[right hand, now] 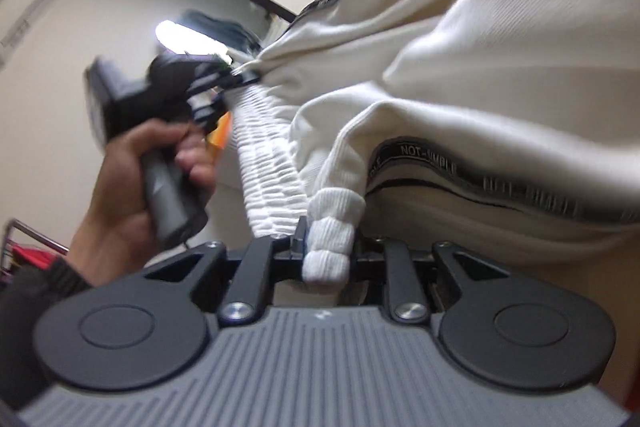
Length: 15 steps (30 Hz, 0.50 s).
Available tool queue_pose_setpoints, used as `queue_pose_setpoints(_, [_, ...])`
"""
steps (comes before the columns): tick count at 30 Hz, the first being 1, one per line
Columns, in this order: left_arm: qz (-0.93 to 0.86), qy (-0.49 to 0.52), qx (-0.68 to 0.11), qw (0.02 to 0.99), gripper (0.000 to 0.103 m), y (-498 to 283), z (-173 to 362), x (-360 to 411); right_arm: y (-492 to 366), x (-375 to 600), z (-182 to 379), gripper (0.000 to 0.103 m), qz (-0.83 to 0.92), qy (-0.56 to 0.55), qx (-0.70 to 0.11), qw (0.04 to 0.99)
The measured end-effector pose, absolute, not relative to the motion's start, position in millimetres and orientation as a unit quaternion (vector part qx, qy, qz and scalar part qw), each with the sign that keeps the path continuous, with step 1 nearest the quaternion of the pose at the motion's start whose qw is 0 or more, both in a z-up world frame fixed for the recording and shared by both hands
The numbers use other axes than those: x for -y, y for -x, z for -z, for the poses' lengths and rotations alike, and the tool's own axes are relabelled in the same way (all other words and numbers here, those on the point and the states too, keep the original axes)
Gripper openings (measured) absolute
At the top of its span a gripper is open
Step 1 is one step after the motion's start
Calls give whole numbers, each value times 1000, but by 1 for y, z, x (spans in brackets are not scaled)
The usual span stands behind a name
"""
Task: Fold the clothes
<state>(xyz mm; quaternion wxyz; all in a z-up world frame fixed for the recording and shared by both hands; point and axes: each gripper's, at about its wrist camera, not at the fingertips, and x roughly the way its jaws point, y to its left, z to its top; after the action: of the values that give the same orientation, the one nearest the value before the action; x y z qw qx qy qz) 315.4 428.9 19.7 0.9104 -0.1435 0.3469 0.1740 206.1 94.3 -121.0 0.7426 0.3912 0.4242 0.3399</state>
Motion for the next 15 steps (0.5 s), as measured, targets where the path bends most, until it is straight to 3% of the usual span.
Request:
queue_pose_setpoints(4, [-190,145,-394,888,14,-351,19,-446,-222,-101,126,32,-343,-381,-453,729])
queue_pose_setpoints(7, [-194,141,-399,885,22,-353,21,-443,-215,-108,118,68,-375,-372,-458,715])
queue_pose_setpoints(8, [-197,140,-402,883,28,-351,19,-442,-207,-111,112,85,-384,-370,-455,713])
queue_pose_setpoints(9, [-202,142,-404,881,31,-347,15,-442,-198,-113,106,88,-392,-363,-449,716])
queue_pose_setpoints(11, [-215,150,-399,879,53,-334,2,-442,-179,-117,94,89,-403,-337,-438,730])
queue_pose_setpoints(13, [-224,148,-386,883,64,-315,-15,-440,-165,-112,85,89,-404,-323,-440,734])
queue_pose_setpoints(15, [-224,135,-372,890,66,-296,-36,-426,-153,-96,71,89,-399,-316,-435,743])
